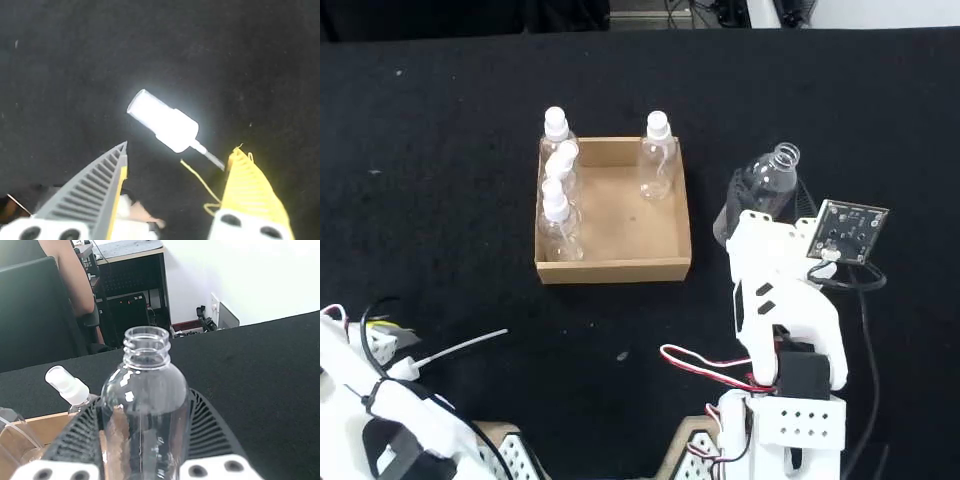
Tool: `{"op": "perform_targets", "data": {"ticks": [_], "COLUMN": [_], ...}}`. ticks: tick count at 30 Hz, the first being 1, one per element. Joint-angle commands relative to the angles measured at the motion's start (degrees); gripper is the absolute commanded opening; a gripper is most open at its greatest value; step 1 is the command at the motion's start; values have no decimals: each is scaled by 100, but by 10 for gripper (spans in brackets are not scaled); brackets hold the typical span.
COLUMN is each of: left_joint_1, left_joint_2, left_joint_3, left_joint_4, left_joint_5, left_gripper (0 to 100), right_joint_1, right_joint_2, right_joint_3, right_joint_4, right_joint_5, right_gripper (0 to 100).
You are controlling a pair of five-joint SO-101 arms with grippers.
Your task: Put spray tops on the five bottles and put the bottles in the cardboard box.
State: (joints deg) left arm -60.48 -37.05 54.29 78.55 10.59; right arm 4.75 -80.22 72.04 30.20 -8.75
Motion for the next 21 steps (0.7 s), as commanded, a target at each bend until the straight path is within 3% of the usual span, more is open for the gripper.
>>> {"op": "perform_targets", "data": {"ticks": [1, 10, 16, 21], "left_joint_1": [189, 40, 66, 66], "left_joint_2": [-141, -149, -123, -114], "left_joint_3": [154, 1059, 1077, 1112], "left_joint_4": [53, -1459, -1609, -1609], "left_joint_5": [299, 730, 1354, 941], "left_gripper": [234, 238, 239, 239], "right_joint_1": [-97, -97, -97, -97], "right_joint_2": [-136, -136, -136, -136], "right_joint_3": [-31, -31, -40, -40], "right_joint_4": [-167, -167, -167, -167], "right_joint_5": [-35, -35, -18, 0], "right_gripper": [11, 11, 11, 11]}}
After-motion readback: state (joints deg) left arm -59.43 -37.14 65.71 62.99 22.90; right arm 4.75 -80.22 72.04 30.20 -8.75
